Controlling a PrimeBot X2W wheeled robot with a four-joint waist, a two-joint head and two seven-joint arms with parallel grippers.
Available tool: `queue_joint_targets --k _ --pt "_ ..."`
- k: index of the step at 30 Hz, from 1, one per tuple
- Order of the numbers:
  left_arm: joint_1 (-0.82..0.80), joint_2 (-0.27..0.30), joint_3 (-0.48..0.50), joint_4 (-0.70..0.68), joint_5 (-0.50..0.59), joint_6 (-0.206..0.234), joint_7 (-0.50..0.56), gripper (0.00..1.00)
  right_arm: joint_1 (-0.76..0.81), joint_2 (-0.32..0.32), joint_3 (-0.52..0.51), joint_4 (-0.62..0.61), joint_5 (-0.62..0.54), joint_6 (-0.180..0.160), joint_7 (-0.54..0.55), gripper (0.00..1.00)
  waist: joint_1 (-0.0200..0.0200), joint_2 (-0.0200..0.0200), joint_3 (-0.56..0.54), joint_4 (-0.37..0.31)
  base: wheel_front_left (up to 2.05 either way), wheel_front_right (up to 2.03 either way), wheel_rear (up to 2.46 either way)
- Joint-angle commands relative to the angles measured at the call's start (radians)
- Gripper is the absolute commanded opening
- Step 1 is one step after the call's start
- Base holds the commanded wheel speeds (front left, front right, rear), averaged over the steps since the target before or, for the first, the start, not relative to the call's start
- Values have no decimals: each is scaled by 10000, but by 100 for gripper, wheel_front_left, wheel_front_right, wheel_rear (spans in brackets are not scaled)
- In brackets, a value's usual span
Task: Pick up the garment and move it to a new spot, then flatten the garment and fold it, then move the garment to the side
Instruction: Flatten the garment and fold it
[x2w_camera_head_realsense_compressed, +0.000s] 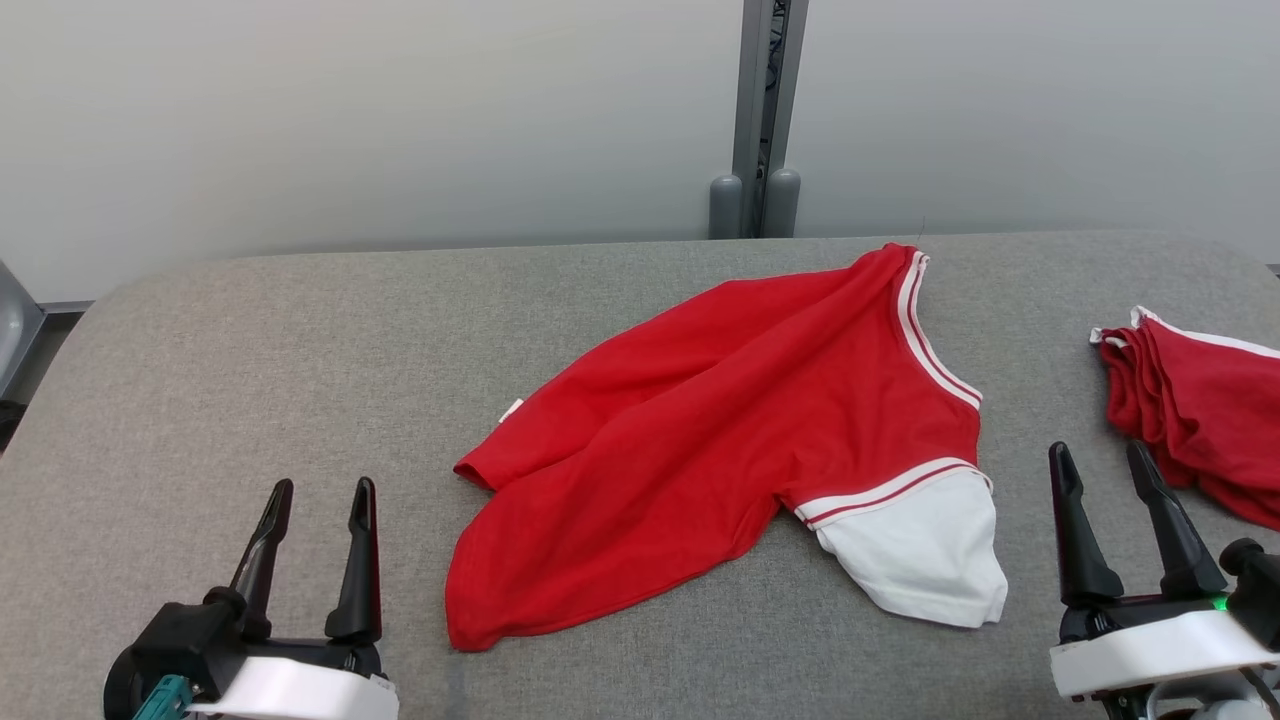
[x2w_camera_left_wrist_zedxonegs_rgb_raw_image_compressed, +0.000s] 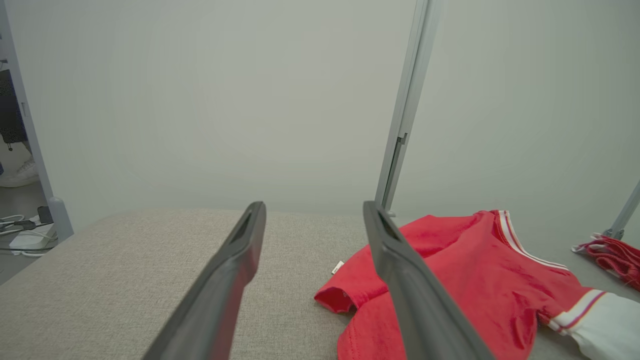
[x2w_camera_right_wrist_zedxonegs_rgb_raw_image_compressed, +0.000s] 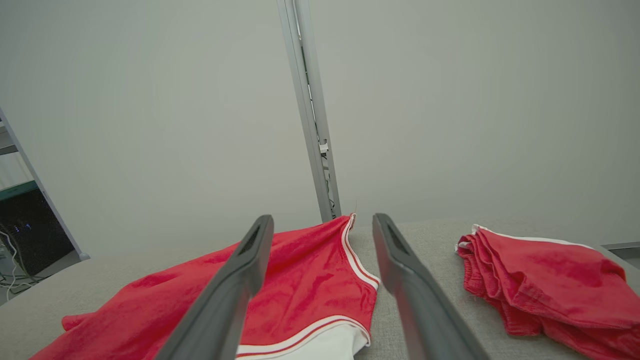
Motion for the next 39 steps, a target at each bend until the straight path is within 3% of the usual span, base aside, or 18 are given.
queue_joint_targets --k 1,22,28,39 --pt "-86 28 69 16 86 -41 -16 100 -52 -30 -20 -43 -44 2 6 100 0 0 -1 1 0 0 0" --pt "-56 -59 15 316 -159 -237 7 100 -130 -67 -70 -31 -97 2 6 100 0 0 -45 -12 0 0 0" --pt "-116 52 -393 814 -533 -334 800 100 -112 -425 -139 357 69 2 42 100 0 0 -36 5 0 0 0" --pt "32 514 -853 581 -1006 -370 3105 100 20 -951 693 1885 1350 2 3133 100 0 0 277 82 0 0 0"
